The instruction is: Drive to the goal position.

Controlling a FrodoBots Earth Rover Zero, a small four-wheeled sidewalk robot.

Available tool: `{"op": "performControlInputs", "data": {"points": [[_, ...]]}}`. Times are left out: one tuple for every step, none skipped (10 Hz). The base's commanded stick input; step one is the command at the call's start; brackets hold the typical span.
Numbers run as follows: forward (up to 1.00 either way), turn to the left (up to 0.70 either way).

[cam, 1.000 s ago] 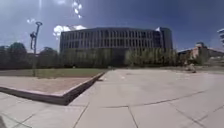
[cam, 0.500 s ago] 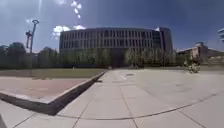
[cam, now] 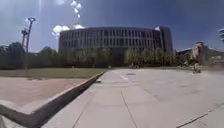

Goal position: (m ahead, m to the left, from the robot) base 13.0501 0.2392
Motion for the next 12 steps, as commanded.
{"op": "performControlInputs", "data": {"points": [[0.7, 0.03], [0.7, 0.03], [0.7, 0.03], [0.7, 0.03], [0.7, 0.03], [0.7, 0.03], [0.7, 0.03], [0.7, 0.03], [0.7, 0.03], [0.7, 0.03], [0.7, 0.03], [0.7, 0.03]]}}
